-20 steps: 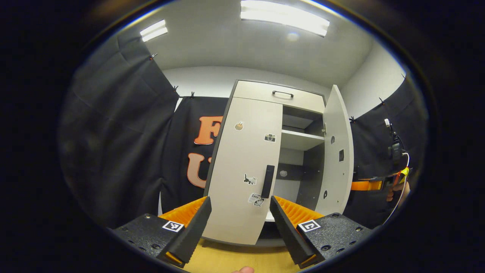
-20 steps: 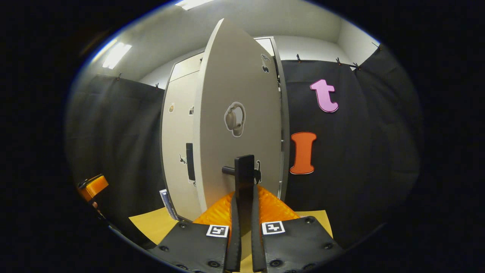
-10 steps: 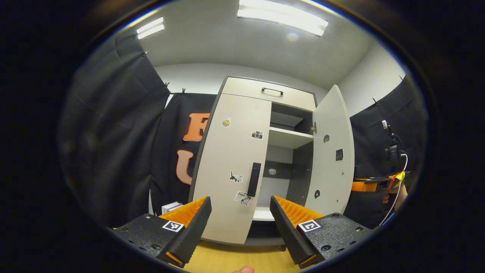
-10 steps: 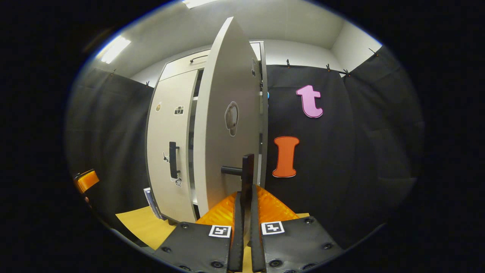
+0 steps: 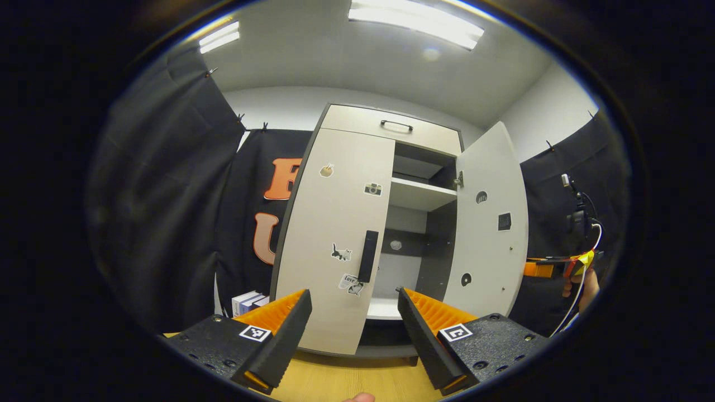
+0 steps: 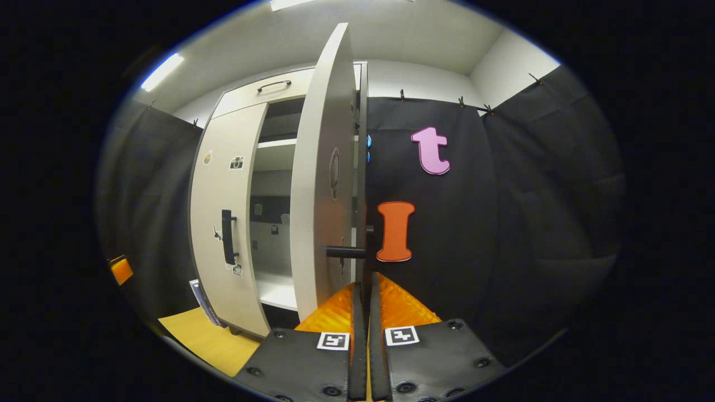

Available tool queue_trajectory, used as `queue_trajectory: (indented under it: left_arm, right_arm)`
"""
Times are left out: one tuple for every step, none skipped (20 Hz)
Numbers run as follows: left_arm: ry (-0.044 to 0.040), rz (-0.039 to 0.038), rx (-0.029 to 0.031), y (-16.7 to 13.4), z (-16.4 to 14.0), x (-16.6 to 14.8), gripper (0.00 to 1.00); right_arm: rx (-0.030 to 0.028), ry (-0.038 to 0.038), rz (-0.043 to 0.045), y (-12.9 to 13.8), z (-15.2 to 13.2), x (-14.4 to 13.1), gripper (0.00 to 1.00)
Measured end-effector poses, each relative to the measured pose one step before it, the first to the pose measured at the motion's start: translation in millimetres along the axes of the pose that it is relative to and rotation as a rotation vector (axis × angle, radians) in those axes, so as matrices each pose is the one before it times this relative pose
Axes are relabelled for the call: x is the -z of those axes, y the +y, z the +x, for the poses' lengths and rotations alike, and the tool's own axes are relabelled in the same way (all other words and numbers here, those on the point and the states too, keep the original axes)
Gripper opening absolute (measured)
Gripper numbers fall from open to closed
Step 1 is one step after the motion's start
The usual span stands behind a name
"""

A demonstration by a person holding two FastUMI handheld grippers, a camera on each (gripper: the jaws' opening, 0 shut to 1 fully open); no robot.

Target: Open the right door of the double-door shoe cabinet with the right hand, and open the left door with the left hand.

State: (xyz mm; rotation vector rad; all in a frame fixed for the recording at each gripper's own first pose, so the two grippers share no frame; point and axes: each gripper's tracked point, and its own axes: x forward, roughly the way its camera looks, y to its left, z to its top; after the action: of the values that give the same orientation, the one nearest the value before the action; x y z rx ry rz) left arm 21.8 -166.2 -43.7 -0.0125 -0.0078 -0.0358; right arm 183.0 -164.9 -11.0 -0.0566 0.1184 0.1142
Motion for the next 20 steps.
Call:
queue_trajectory:
  left_arm:
    - [0.00752,-0.00616,0.00904,-2.48,4.22,1.75,0.94]
    - [0.00733,-0.00780,0.00935,-2.97,3.69,2.66,0.94]
    - [0.00785,-0.00526,0.00543,-1.33,3.68,3.26,0.94]
    - [0.00836,0.00025,0.00412,-0.40,5.59,1.49,0.94]
    - [0.00803,0.00300,0.00371,1.21,8.41,1.42,0.94]
    - [0.00557,0.00404,0.01023,-0.20,11.08,0.54,0.94]
    - [0.00181,0.00716,0.01147,-1.42,13.38,1.15,0.94]
    - [-0.00302,0.01162,0.00765,-0.32,13.91,-1.19,0.94]
    - [-0.00508,0.01212,0.00173,1.26,15.48,-0.50,0.94]
    - [-0.00124,0.00972,-0.00746,0.67,18.05,-0.38,0.92]
    - [0.00245,0.01353,-0.01509,-0.44,22.99,-1.98,0.94]
    - [-0.00249,0.01456,-0.01494,0.46,20.28,-3.26,0.94]
    - [-0.00875,0.01536,-0.00794,-2.70,19.72,-4.29,0.94]
    - [-0.00494,0.01708,-0.00125,-2.79,19.11,-1.58,0.94]
    - [0.00682,0.02301,-0.00711,-1.88,17.72,2.61,0.94]
    - [-0.00092,0.03107,-0.03445,6.00,13.88,2.76,0.94]
    - [-0.01041,0.03192,-0.02592,2.60,13.56,-1.35,0.94]
    - [-0.00717,0.02420,-0.00528,-0.95,8.97,1.83,0.94]
    - [-0.00415,0.01221,0.00641,-4.45,7.29,1.40,0.94]
    - [0.00289,-0.00066,0.00837,-2.92,7.24,3.35,0.89]
  right_arm:
    - [-0.01544,0.00081,0.01976,1.73,-1.76,-0.09,0.10]
    - [-0.00444,0.00335,0.01432,-1.49,-3.20,2.81,0.10]
    - [-0.00232,-0.00104,0.00732,-0.75,-7.39,2.04,0.10]
    - [-0.00156,-0.00191,0.00670,0.50,-9.35,2.82,0.10]
    - [0.00226,-0.00123,0.00506,-0.73,-10.81,3.41,0.10]
    - [0.00419,-0.00526,-0.00166,-2.56,-11.01,1.80,0.10]
    - [0.02065,-0.00193,-0.00869,-6.42,-10.68,3.55,0.10]
    - [0.02714,-0.00131,-0.00852,-8.81,-10.38,4.43,0.11]
    - [0.02284,-0.00159,-0.00592,-8.25,-11.12,2.85,0.12]
    - [0.02177,0.00019,-0.00208,-7.21,-11.19,1.83,0.14]
    - [0.01903,0.00561,0.00268,-6.15,-10.01,2.72,0.14]
    - [0.01490,0.00542,0.00637,-5.41,-9.96,1.99,0.14]
    - [0.01031,0.00141,0.00338,-3.49,-9.70,2.95,0.14]
    - [0.00402,0.01102,-0.00394,-2.37,-7.08,3.02,0.15]
    - [0.00825,0.00906,-0.01183,-3.30,-7.58,2.59,0.22]
    - [0.01209,0.00151,-0.00959,-4.94,-7.34,1.64,0.29]
    - [0.00000,-0.00347,-0.00519,-1.11,-5.43,2.28,0.51]
    - [0.00539,-0.00281,0.00069,-2.52,-6.05,3.01,0.72]
    - [0.01429,0.00224,0.00530,-5.14,-7.82,4.29,0.94]
    - [0.01206,0.00548,0.00786,-5.07,-5.76,4.84,0.91]
